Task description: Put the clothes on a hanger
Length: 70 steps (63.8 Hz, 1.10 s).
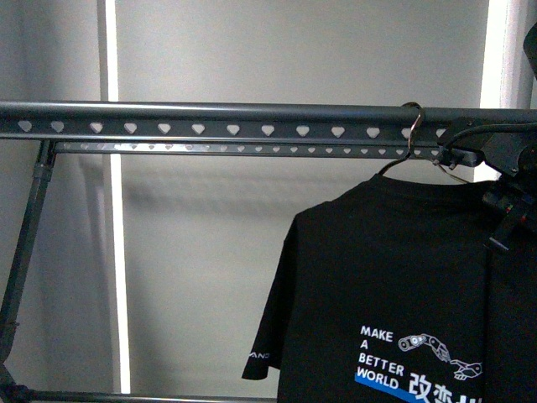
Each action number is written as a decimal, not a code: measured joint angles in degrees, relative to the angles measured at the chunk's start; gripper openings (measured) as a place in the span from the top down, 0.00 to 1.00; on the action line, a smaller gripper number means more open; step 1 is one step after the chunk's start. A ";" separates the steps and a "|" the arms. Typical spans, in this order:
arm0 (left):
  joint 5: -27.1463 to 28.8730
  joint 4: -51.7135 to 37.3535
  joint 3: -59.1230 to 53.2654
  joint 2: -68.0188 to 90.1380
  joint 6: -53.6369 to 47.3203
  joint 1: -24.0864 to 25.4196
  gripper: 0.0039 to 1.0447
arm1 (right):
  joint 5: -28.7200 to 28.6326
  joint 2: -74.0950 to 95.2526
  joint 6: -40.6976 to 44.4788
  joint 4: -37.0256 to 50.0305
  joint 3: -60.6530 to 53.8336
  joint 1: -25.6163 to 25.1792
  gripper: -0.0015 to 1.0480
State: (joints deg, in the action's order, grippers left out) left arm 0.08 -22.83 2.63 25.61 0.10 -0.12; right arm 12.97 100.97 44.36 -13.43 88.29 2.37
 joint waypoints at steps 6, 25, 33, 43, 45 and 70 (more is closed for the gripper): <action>0.00 0.96 -0.92 -2.05 0.02 0.00 0.97 | -5.40 -3.30 -3.78 4.98 -5.20 -0.26 0.68; -0.07 6.80 -1.62 -9.81 -0.02 0.00 0.97 | -33.57 -44.72 -39.43 28.94 -41.68 -10.08 0.06; -0.07 8.94 -1.62 -12.04 0.00 0.00 0.97 | -34.47 -61.57 -49.07 24.33 -53.40 -16.68 0.15; -0.07 11.37 -1.62 -14.51 -0.02 0.00 0.97 | -24.46 -72.57 -45.59 17.31 -62.71 -14.25 0.41; -0.02 11.91 -1.62 -15.02 0.00 0.00 0.97 | -23.52 -73.57 -45.20 17.88 -64.76 -13.35 0.48; -0.07 22.69 -1.60 -25.29 0.00 0.00 0.97 | -13.57 -82.44 -44.37 21.00 -77.66 -2.71 0.98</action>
State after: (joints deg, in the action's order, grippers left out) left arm 0.01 -0.14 1.04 0.32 0.10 -0.12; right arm -0.60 18.52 -0.01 7.57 10.63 -0.34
